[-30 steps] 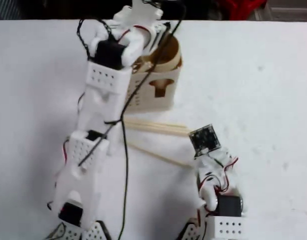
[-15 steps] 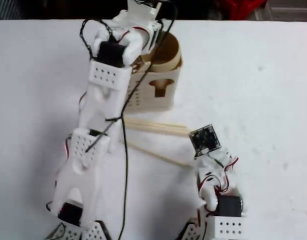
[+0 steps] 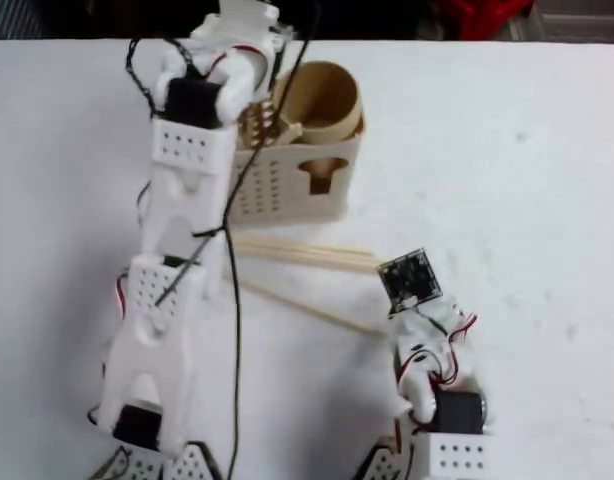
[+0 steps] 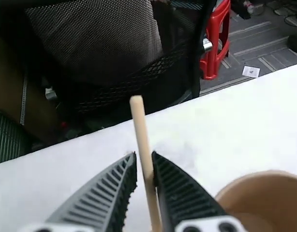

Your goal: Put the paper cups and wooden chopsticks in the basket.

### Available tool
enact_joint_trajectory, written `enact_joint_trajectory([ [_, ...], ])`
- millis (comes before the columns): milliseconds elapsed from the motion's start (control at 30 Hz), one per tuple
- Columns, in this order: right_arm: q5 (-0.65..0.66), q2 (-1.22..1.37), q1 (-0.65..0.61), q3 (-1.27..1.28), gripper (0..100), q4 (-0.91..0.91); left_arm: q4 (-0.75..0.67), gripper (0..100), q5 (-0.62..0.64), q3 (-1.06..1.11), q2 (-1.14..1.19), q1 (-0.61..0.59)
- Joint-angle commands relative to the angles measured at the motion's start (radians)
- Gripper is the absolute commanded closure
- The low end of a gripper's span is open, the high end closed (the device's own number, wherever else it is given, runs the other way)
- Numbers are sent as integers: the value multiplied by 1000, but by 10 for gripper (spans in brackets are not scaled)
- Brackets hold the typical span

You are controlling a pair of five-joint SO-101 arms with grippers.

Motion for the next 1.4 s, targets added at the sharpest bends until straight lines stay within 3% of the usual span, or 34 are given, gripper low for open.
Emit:
enact_joint_trajectory([
  [0, 8, -12, 8, 9, 980, -1, 60, 932, 14, -40, -156, -16],
  [167, 8, -12, 8, 9, 980, -1, 161, 932, 21, -40, -275, -19],
  [333, 8, -12, 8, 9, 980, -1, 307, 928, 170, -37, -340, -19],
  [467, 8, -12, 8, 9, 980, 1, 373, 873, 183, -37, -340, -38],
  [567, 8, -12, 8, 9, 979, 1, 376, 823, 186, -41, -352, -81],
  [733, 8, -12, 8, 9, 978, 1, 417, 857, 178, -35, -469, -177],
  [833, 8, -12, 8, 9, 978, 1, 417, 871, 109, 20, -575, -277],
  [1033, 8, -12, 8, 6, 978, -1, 417, 869, -31, 505, -852, -526],
  [1200, 8, -12, 16, -25, 978, 28, 416, 868, -385, 1183, -1185, -621],
  [1367, 68, -12, 21, -52, 977, 101, 267, 813, -471, 1827, -1563, -674],
])
